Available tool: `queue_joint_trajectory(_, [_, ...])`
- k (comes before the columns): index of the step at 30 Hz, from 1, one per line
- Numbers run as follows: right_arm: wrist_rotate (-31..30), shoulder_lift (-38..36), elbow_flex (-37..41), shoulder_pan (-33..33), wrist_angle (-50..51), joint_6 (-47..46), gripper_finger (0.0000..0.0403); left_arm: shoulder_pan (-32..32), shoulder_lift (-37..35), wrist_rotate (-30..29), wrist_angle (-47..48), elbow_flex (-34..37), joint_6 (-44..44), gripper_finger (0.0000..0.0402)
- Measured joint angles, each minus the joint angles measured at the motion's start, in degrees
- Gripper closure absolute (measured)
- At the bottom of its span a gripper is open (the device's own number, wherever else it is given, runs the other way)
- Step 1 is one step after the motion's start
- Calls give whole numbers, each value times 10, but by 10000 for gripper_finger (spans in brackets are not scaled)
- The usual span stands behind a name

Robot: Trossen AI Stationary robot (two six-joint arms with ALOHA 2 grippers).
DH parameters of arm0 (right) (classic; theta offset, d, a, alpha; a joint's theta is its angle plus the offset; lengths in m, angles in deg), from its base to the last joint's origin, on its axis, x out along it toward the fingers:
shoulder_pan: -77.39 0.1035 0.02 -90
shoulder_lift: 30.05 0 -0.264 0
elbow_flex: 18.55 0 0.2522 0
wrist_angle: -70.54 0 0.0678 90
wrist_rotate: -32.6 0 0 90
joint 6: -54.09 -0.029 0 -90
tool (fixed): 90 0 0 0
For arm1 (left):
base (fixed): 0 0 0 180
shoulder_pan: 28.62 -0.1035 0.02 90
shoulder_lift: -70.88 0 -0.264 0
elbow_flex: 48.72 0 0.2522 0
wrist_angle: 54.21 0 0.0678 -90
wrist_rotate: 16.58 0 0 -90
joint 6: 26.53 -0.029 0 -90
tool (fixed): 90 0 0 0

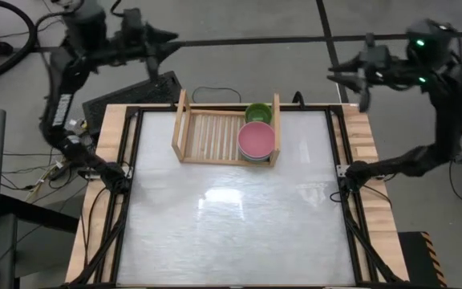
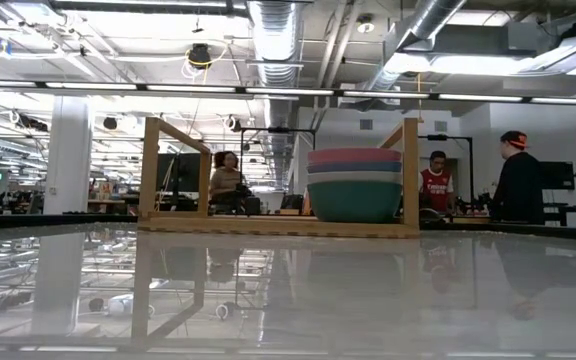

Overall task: Place and stack bowls onto a shelf
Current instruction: Return to Home Position

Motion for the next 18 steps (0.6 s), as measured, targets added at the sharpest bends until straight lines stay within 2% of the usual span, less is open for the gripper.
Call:
queue_joint_trajectory(2, [37,-32,23,-14,-2,0,284,-6,-12,16,36,0,-3,276])
queue_joint_trajectory(5, [66,-82,78,-32,-24,0,284,-23,-30,87,79,20,-4,276])
queue_joint_trajectory(8, [100,-135,163,-41,-84,-19,284,-38,-58,179,69,74,-7,276])
queue_joint_trajectory(10, [115,-167,232,-43,-148,-48,284,-45,-80,210,53,128,-14,276])
queue_joint_trajectory(15, [119,-245,424,-43,-325,-144,284,-46,-154,195,-72,319,16,276])
queue_joint_trajectory(18, [119,-282,524,-43,-440,-210,284,-46,-214,163,-208,458,72,276])
